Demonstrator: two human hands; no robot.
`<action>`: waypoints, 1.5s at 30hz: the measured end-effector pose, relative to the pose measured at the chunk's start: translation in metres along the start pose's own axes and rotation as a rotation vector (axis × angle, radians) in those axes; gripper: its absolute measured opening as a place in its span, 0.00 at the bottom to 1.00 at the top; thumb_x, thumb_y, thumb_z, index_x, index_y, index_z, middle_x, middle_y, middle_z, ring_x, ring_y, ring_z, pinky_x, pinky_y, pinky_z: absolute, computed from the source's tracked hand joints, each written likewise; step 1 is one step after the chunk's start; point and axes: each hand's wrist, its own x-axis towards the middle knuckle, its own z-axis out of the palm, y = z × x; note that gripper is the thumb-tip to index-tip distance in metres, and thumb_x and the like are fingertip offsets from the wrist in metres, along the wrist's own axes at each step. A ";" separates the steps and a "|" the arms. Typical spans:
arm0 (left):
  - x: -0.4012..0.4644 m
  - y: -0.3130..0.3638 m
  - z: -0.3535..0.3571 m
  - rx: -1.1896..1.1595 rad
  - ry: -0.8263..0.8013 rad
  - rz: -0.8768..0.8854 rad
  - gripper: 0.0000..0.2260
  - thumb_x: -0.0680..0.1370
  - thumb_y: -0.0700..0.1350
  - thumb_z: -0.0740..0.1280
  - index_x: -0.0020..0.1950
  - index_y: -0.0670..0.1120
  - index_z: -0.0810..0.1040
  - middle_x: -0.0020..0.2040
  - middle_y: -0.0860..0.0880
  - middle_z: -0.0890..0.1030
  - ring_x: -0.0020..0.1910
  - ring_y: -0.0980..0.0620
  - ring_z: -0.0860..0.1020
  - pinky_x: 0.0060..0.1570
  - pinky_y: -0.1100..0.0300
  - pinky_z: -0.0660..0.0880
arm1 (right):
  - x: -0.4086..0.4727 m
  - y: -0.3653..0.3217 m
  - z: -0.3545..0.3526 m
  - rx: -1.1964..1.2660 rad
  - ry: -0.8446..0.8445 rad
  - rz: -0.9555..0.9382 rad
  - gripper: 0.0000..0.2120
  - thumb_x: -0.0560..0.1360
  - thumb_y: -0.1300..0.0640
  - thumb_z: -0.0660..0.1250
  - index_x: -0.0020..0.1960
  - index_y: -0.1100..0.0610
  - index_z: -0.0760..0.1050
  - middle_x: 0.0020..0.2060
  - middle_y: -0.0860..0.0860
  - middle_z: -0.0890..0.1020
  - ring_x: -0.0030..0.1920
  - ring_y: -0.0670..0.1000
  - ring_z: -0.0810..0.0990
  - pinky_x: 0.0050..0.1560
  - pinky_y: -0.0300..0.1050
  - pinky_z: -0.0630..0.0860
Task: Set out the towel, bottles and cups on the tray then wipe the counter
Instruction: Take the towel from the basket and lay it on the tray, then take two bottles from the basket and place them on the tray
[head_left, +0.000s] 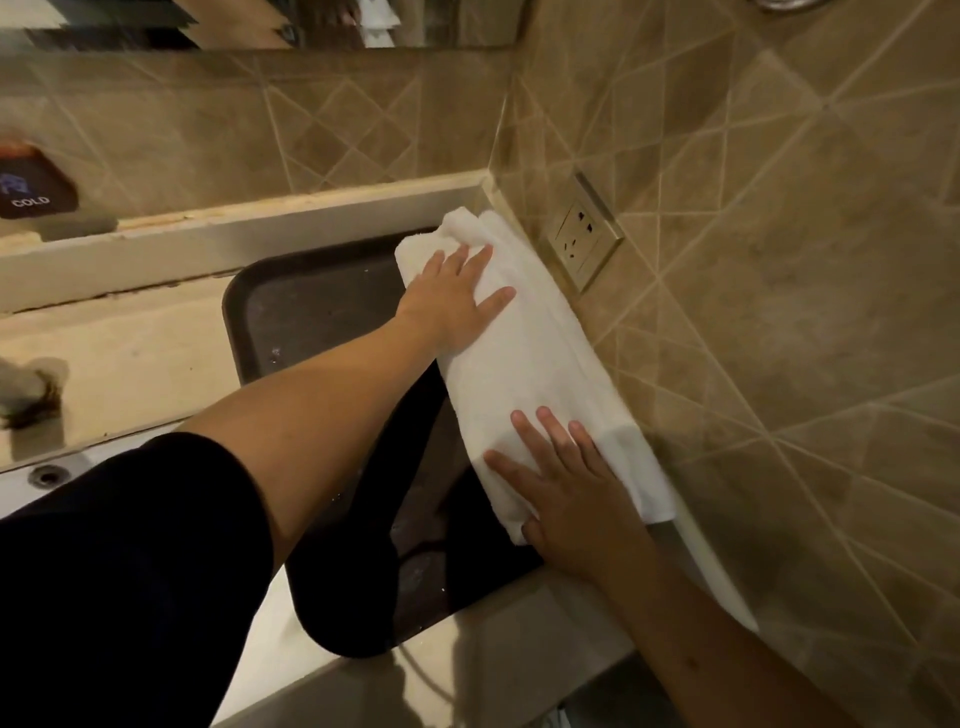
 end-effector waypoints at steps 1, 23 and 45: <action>-0.002 0.001 -0.002 -0.006 -0.008 -0.001 0.37 0.76 0.73 0.46 0.81 0.57 0.46 0.82 0.49 0.50 0.80 0.42 0.47 0.76 0.41 0.47 | 0.001 0.000 0.000 -0.002 -0.012 0.006 0.40 0.69 0.45 0.70 0.79 0.43 0.62 0.82 0.55 0.52 0.80 0.62 0.51 0.76 0.66 0.54; -0.240 0.108 -0.014 0.152 -0.288 0.345 0.13 0.78 0.62 0.64 0.53 0.54 0.80 0.46 0.57 0.82 0.44 0.57 0.81 0.46 0.58 0.77 | -0.183 -0.034 -0.075 0.524 0.071 0.596 0.11 0.79 0.48 0.63 0.58 0.50 0.78 0.51 0.52 0.82 0.50 0.55 0.80 0.49 0.47 0.77; -0.804 0.502 0.191 0.372 -0.605 1.598 0.09 0.76 0.58 0.69 0.49 0.54 0.80 0.42 0.57 0.82 0.41 0.57 0.79 0.43 0.58 0.76 | -0.858 -0.365 0.017 0.587 0.364 1.788 0.05 0.78 0.47 0.62 0.45 0.46 0.72 0.43 0.49 0.81 0.38 0.50 0.75 0.37 0.42 0.68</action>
